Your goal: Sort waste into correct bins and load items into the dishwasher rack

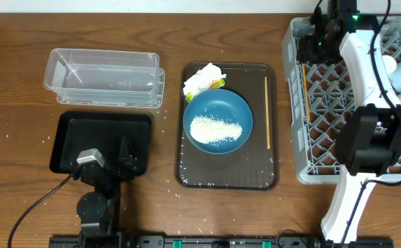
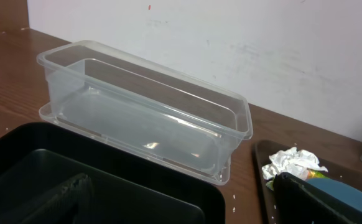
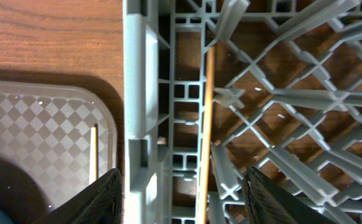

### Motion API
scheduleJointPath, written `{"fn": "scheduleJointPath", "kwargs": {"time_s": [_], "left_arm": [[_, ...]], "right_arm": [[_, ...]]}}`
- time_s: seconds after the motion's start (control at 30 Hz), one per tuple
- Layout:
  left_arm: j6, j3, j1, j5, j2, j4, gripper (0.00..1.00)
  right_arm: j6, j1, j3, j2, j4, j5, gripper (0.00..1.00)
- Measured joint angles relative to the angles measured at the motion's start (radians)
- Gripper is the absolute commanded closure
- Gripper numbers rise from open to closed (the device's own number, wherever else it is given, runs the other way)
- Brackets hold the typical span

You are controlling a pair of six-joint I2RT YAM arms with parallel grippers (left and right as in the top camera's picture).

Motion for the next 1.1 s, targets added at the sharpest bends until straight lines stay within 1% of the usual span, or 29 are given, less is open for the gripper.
{"fn": "scheduleJointPath", "kwargs": {"time_s": [0.2,0.33,0.37,0.43,0.57,0.7,0.77,0.9,1.1], "left_arm": [[0.0,0.0,0.0,0.0,0.0,0.0,0.05],[0.0,0.0,0.0,0.0,0.0,0.0,0.05],[0.0,0.0,0.0,0.0,0.0,0.0,0.05],[0.0,0.0,0.0,0.0,0.0,0.0,0.05],[0.0,0.0,0.0,0.0,0.0,0.0,0.05],[0.0,0.0,0.0,0.0,0.0,0.0,0.05],[0.0,0.0,0.0,0.0,0.0,0.0,0.05],[0.0,0.0,0.0,0.0,0.0,0.0,0.05],[0.0,0.0,0.0,0.0,0.0,0.0,0.05]], "right_arm": [[0.003,0.044,0.0,0.0,-0.046,-0.043,0.4],[0.004,0.091,0.0,0.0,-0.061,-0.086,0.39],[0.004,0.108,0.0,0.0,-0.064,-0.088,0.32],[0.011,0.139,0.0,0.0,-0.066,-0.08,0.28],[0.032,0.205,-0.014,0.0,-0.049,-0.033,0.36],[0.1,0.256,-0.082,0.0,-0.014,0.044,0.44],[0.156,0.275,-0.141,0.0,0.008,0.096,0.46],[0.216,0.281,-0.249,0.0,0.045,0.145,0.48],[0.253,0.279,-0.337,-0.006,0.06,0.15,0.53]]}}
